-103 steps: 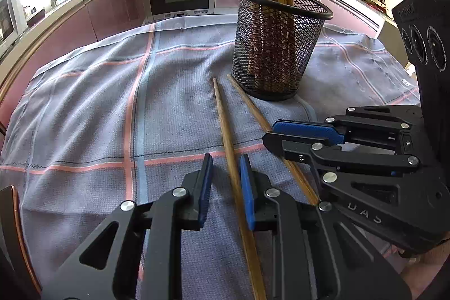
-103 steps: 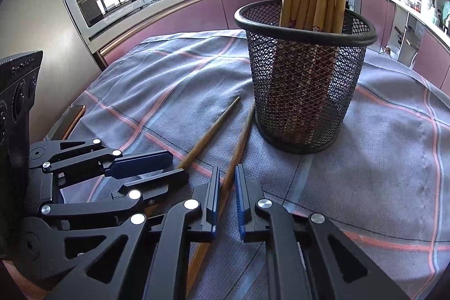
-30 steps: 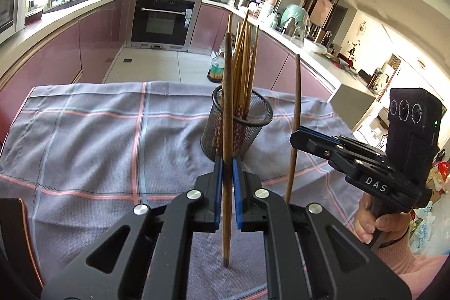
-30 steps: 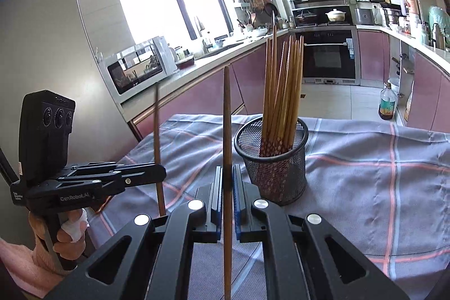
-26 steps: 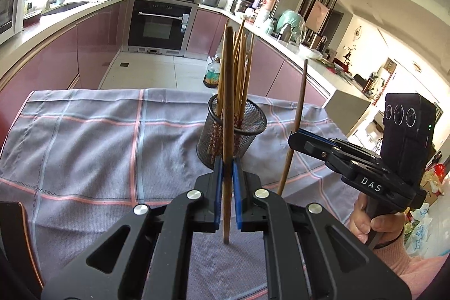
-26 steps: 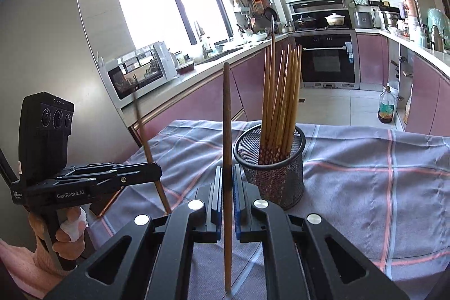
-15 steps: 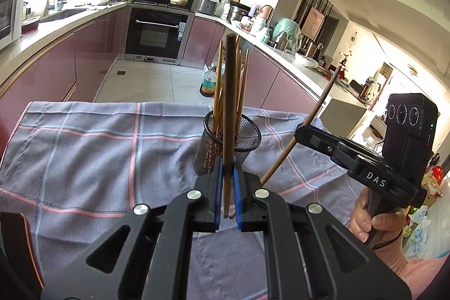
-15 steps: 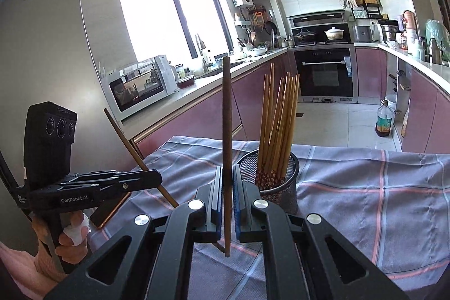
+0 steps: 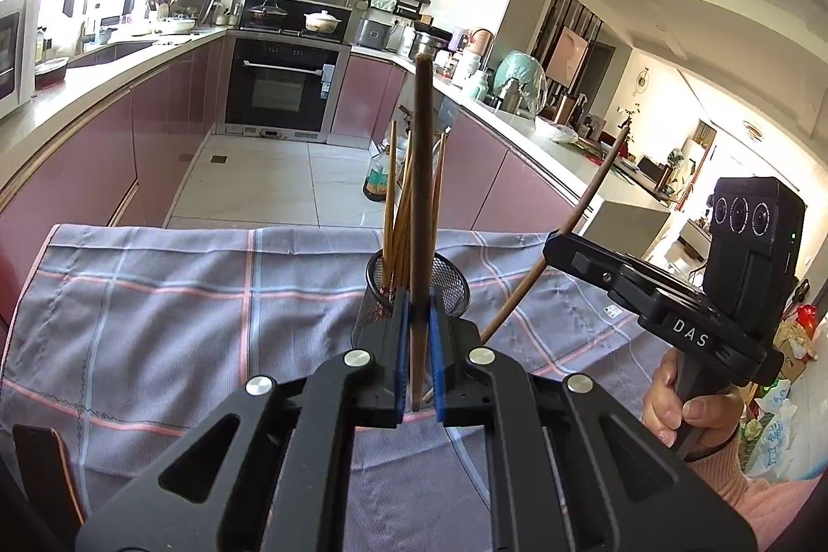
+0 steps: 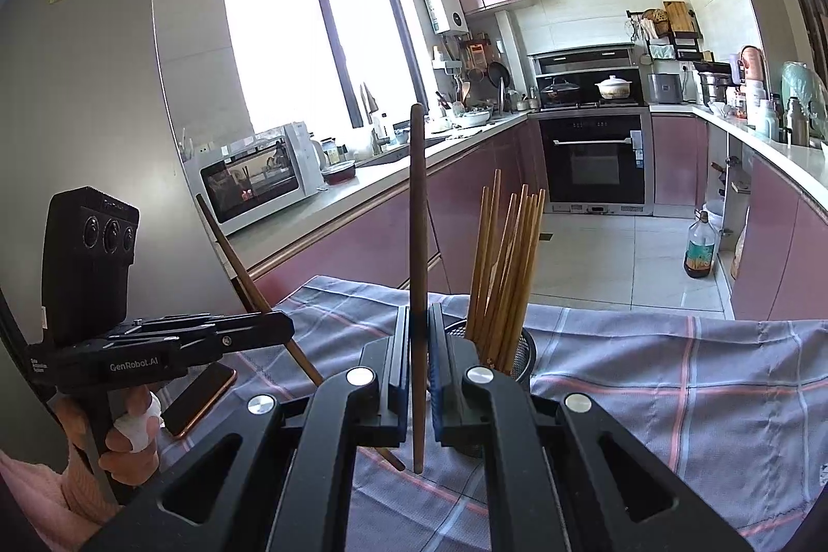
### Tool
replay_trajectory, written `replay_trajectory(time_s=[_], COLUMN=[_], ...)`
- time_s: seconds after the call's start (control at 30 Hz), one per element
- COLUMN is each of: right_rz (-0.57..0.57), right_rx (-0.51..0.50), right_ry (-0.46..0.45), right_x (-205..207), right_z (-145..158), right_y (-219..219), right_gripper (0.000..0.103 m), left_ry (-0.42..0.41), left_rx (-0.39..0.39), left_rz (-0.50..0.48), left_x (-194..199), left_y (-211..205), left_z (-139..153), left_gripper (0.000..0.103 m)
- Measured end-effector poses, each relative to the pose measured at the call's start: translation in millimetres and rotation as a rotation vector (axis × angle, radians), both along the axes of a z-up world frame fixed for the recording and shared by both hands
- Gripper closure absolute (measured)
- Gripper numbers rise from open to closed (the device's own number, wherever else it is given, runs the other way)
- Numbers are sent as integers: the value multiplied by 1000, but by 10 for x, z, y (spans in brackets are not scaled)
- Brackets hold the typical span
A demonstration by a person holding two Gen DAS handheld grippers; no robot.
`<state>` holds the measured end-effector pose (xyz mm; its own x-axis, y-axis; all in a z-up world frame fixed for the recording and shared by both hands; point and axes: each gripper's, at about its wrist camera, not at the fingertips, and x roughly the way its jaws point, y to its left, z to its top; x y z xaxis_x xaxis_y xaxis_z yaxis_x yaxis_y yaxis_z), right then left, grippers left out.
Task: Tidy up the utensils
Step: 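Lower the chopstick into the mesh holder with the right gripper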
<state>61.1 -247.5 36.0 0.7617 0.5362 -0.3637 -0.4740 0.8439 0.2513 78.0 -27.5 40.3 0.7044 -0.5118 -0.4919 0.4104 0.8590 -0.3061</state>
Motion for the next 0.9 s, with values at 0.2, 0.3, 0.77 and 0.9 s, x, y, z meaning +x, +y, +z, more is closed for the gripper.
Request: replay_trajectory(time_s=[0.2, 0.3, 0.77, 0.9], right_rz=[-5, -5, -13, -15], right_rx=[1, 1, -3, -4], right_ry=[-16, -25, -55, -65], right_x=[21, 22, 81, 85], right_z=[57, 73, 180, 203], right_y=[-12, -6, -24, -9], right_gripper=[98, 98, 98, 98], left_ry=[-22, -39, -84, -97], left_rx=[4, 10, 18, 20], left_rz=[5, 6, 8, 9], left_x=[14, 20, 85, 109], left_y=[-18, -34, -86, -106], left_z=[92, 153, 296, 334], left_gripper=[95, 95, 95, 95])
